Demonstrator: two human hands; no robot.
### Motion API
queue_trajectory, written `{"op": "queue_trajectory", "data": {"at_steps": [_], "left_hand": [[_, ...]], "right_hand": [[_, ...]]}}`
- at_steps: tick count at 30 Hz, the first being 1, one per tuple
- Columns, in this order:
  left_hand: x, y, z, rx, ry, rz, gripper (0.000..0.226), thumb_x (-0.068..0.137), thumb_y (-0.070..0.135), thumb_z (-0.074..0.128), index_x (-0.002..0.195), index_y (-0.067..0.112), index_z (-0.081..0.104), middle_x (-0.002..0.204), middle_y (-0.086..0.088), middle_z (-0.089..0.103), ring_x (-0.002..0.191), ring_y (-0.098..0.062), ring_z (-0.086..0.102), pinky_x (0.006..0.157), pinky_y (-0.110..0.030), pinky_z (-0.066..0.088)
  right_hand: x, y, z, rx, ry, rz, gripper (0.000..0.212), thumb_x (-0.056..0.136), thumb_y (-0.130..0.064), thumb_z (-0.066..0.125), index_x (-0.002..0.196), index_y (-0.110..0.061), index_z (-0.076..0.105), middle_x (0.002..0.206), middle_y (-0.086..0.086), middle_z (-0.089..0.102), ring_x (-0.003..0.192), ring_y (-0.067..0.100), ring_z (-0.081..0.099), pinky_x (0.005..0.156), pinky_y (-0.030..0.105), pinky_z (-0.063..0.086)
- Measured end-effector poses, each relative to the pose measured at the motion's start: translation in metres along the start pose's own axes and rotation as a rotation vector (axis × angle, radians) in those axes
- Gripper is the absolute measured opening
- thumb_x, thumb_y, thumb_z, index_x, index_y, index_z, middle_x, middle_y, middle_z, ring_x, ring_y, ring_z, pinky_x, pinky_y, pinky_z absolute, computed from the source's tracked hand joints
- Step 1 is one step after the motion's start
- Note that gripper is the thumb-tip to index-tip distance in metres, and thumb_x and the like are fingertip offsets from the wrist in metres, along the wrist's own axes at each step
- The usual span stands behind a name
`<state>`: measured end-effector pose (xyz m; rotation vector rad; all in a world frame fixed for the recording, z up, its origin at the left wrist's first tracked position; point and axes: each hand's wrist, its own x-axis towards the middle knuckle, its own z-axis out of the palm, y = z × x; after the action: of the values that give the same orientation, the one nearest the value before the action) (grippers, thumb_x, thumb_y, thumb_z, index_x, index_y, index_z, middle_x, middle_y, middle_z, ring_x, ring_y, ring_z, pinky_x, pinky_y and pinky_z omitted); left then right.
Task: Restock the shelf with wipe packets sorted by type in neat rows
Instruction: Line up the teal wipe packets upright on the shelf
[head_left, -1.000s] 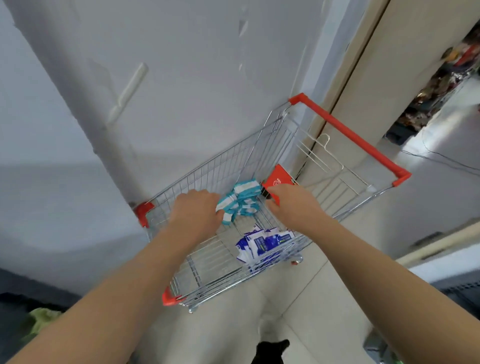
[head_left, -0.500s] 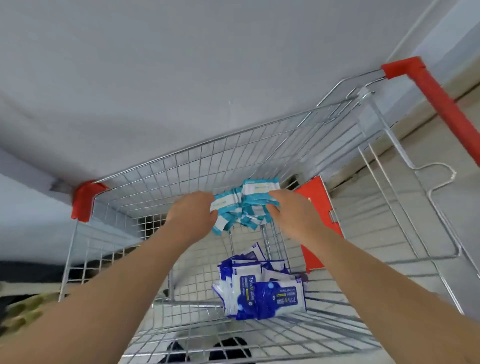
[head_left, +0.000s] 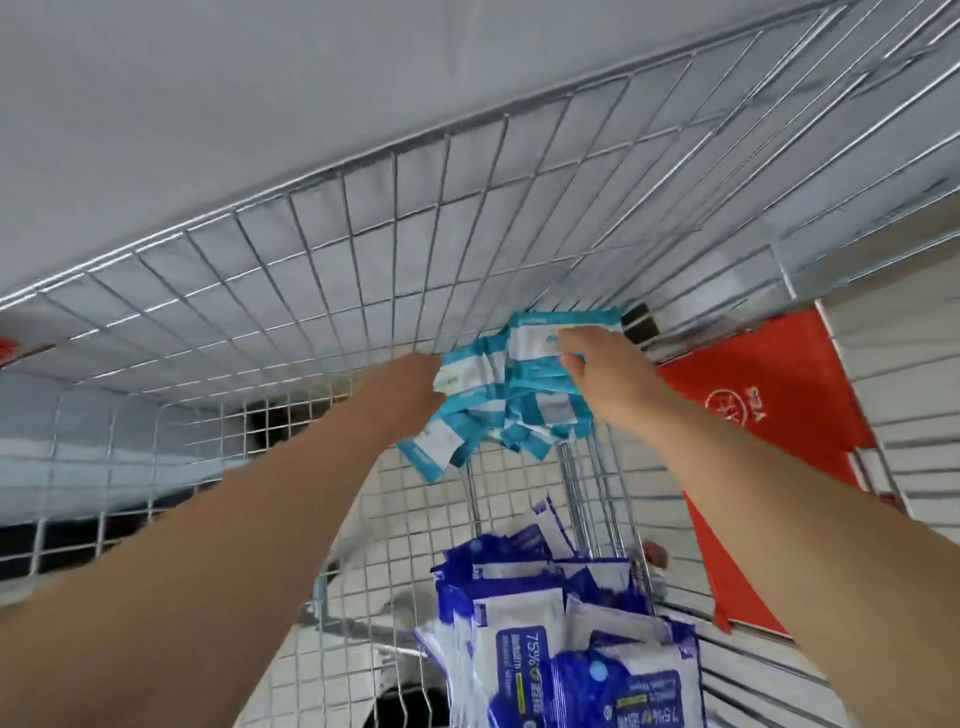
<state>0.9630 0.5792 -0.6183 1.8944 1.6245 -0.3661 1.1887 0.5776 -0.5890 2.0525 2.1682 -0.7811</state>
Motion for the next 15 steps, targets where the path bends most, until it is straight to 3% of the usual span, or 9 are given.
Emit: {"op": "queue_trajectory", "data": {"at_steps": [2, 5, 10, 15], "left_hand": [[0.008, -0.001, 0.01, -0.016, 0.004, 0.012, 0.046, 0.098, 0.029, 0.047, 0.141, 0.014, 0.039, 0.143, -0.008, 0.042, 0.129, -0.026, 0.043, 0.103, -0.035, 0.033], [0.012, -0.003, 0.019, -0.045, 0.064, 0.014, 0.049, 0.095, 0.03, 0.056, 0.138, 0.014, 0.04, 0.137, -0.008, 0.043, 0.124, -0.024, 0.046, 0.088, -0.029, 0.034], [0.021, -0.012, 0.027, -0.099, 0.048, 0.05, 0.075, 0.085, 0.035, 0.068, 0.146, 0.018, 0.028, 0.13, -0.011, 0.049, 0.116, -0.028, 0.051, 0.089, -0.035, 0.042], [0.013, -0.018, 0.026, 0.052, 0.169, -0.024, 0.068, 0.073, 0.054, 0.072, 0.126, 0.02, 0.046, 0.115, 0.0, 0.046, 0.105, -0.019, 0.051, 0.087, -0.036, 0.05]], "right_hand": [[0.005, 0.005, 0.006, -0.005, 0.037, 0.006, 0.016, 0.091, -0.005, 0.048, 0.096, -0.002, 0.064, 0.103, 0.016, 0.063, 0.093, 0.034, 0.06, 0.081, 0.043, 0.05], [0.009, 0.011, 0.01, 0.003, 0.075, 0.0, 0.016, 0.087, -0.006, 0.058, 0.102, -0.006, 0.066, 0.107, 0.013, 0.058, 0.094, 0.03, 0.059, 0.086, 0.043, 0.049], [0.018, 0.01, 0.008, 0.063, -0.001, 0.043, 0.062, 0.085, -0.014, 0.067, 0.141, -0.013, 0.041, 0.141, 0.011, 0.038, 0.118, 0.024, 0.051, 0.102, 0.032, 0.038], [0.018, 0.011, 0.011, -0.041, 0.021, 0.101, 0.059, 0.075, -0.032, 0.075, 0.127, -0.015, 0.053, 0.118, 0.009, 0.047, 0.1, 0.028, 0.057, 0.082, 0.036, 0.05]]}}
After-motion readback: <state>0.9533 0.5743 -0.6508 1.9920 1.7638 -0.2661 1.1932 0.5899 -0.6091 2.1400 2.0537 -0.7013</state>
